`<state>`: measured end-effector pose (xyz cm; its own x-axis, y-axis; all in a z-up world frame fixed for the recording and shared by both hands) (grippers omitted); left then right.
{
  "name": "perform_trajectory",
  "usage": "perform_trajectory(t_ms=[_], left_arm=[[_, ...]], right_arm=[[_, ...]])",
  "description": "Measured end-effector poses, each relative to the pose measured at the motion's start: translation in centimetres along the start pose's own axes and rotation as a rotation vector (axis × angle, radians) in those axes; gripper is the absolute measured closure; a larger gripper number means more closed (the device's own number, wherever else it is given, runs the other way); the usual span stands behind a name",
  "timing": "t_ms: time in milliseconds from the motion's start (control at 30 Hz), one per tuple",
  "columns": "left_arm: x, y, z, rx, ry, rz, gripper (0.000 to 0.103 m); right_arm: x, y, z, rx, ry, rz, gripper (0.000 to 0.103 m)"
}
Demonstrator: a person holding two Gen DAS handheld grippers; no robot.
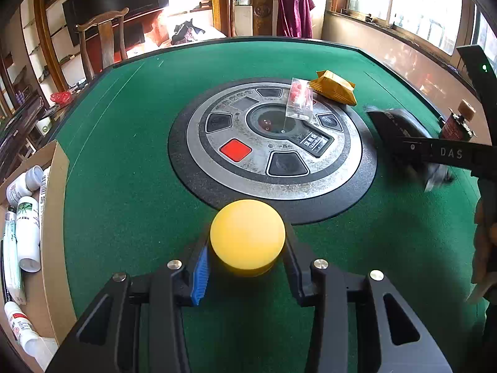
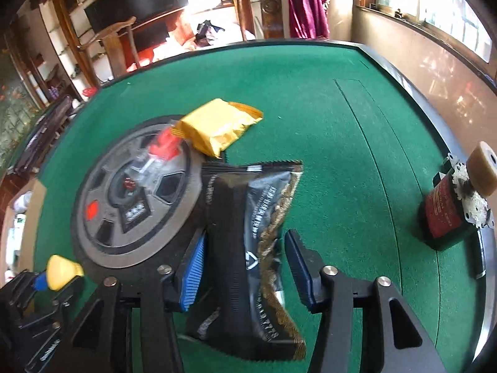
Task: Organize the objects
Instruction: 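Close the right tool on the black snack bag while the left tool holds the sponge, then carry the yellow sponge and black snack bag toward the cardboard box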
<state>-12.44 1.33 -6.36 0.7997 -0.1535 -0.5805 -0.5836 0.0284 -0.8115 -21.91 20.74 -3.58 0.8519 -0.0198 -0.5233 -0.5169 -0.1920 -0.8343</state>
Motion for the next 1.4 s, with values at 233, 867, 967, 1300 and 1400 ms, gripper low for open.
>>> perform_trajectory(t_ms=[233, 867, 967, 1300, 1400], left_arm=[[-0.1, 0.0, 0.0, -0.004, -0.001, 0.002, 0.061], [-0.1, -0.1, -0.3, -0.009, -0.006, 0.008, 0.059], [-0.3, 0.0, -0.5, -0.024, -0.010, 0.013, 0.054], [-0.5, 0.4, -0.5, -0.007, -0.009, 0.004, 0.053], [-0.5, 0.5, -0.7, -0.019, -0.009, -0.001, 0.047]], right_arm=[[0.2, -0.8, -0.7, 0.094, -0.086, 0.058, 0.068], [-0.1, -0.3, -0.1, 0.031, -0.024, 0.108, 0.061], [0.0, -0.4, -0.4, 0.050, -0.049, 0.108, 0.065], [0.2, -0.3, -0.6, 0.085, -0.073, 0.108, 0.064], [0.3, -0.2, -0.7, 0.095, -0.078, 0.106, 0.063]])
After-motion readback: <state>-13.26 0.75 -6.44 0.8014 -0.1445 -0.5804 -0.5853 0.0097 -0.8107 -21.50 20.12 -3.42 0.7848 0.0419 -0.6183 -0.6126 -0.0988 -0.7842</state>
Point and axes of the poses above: each gripper's, at about its wrist camera, not at the fingertips, and y roughly the way its jaws point, z to its right, x to its underside, the point moved 9 cm from there along y, roughly the way its jaws point, and after that the axes turned 6 degrees about y, right-handed, at the moved point
